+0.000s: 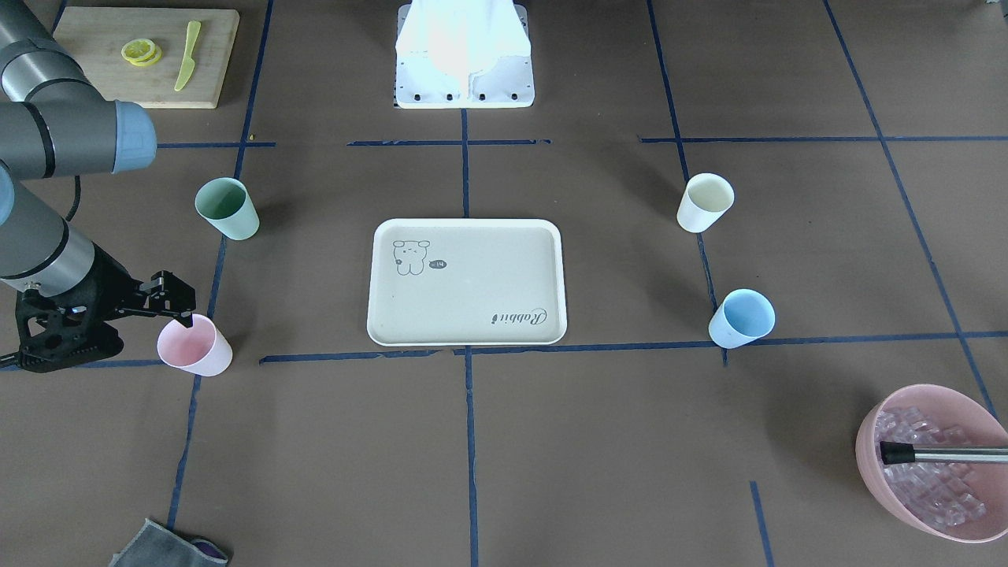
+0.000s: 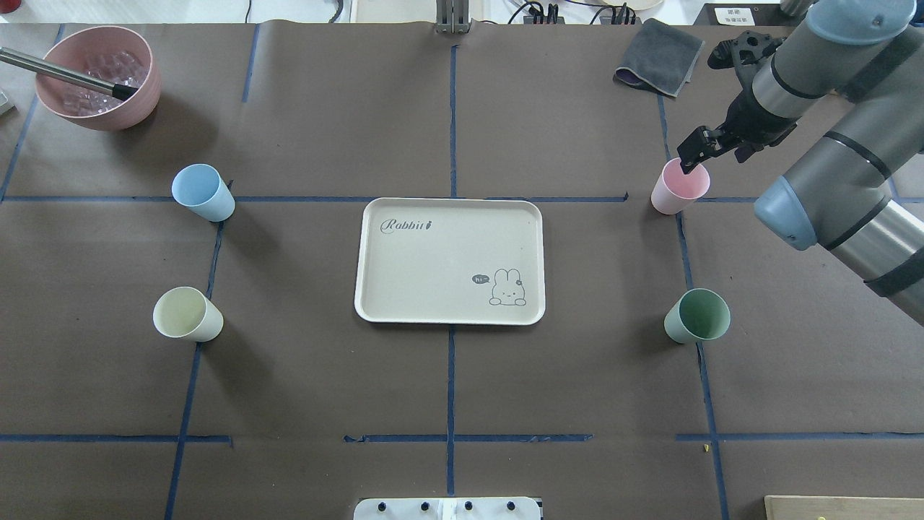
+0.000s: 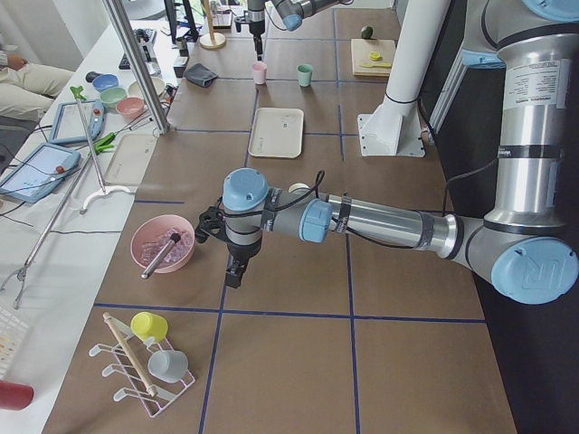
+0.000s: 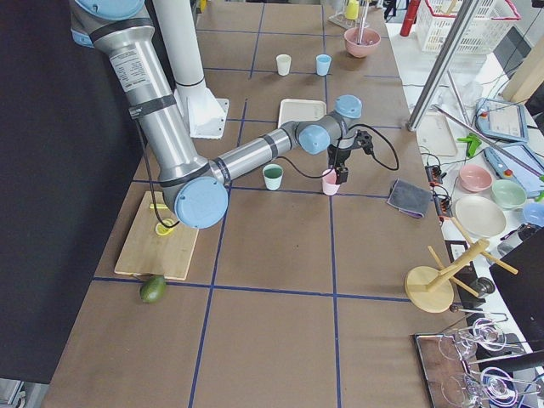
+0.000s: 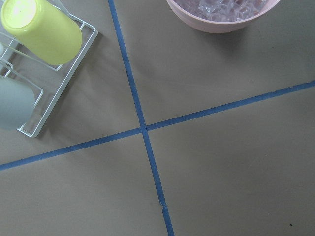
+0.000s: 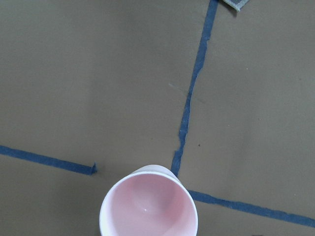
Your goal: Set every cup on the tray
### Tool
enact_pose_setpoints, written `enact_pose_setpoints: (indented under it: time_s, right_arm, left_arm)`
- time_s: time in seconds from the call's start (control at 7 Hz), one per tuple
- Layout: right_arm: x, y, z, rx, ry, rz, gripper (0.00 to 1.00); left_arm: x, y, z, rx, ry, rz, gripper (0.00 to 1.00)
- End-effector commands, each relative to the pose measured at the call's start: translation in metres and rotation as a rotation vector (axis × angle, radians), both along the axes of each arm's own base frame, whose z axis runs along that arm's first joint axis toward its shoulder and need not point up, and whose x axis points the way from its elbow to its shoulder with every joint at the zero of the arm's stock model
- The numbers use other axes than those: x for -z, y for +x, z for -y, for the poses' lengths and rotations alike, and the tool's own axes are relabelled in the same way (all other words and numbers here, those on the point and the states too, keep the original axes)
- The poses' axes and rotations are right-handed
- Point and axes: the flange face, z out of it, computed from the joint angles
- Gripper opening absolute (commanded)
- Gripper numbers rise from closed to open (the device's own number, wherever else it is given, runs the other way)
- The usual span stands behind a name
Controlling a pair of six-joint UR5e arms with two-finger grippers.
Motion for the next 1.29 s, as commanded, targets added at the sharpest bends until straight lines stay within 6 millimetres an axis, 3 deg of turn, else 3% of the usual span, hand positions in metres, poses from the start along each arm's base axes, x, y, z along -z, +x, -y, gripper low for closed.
enact_pose_setpoints:
  time_s: [0.0, 0.14, 0.29, 0.43, 0.57, 0.71, 1.14]
  right_arm:
    - [-0.021, -0.004, 0.004, 0.001, -0.004, -0.003, 0.95]
    - [-0.030, -0.014, 0.002, 0.014, -0.017, -0.011, 0.92]
    - [-0.036, -0.023, -0.001, 0.027, -0.027, -0.019, 0.82]
    - [-0.040, -0.029, -0.003, 0.038, -0.033, -0.022, 0.42]
    - [-0.038, -0.033, -0.005, 0.044, -0.029, -0.021, 0.14]
    - [-0.031, -0.035, -0.003, 0.042, -0.026, -0.015, 0.05]
    - [0.030, -0.049, 0.011, -0.047, -0.062, 0.052, 0.00]
  left_arm:
    - [0.001, 0.000, 0.000, 0.000, 0.001, 0.000, 1.00]
    - [0.000, 0.000, 0.000, 0.000, 0.000, 0.000, 1.00]
    - [0.000, 0.000, 0.000, 0.000, 0.000, 0.000, 1.00]
    - [-0.001, 0.000, 0.000, 0.000, 0.000, 0.000, 1.00]
    - [-0.001, 0.000, 0.000, 0.000, -0.002, 0.002, 1.00]
    - [-0.001, 0.000, 0.000, 0.000, -0.002, 0.000, 1.00]
    - [-0.002, 0.003, 0.000, -0.006, -0.003, 0.002, 1.00]
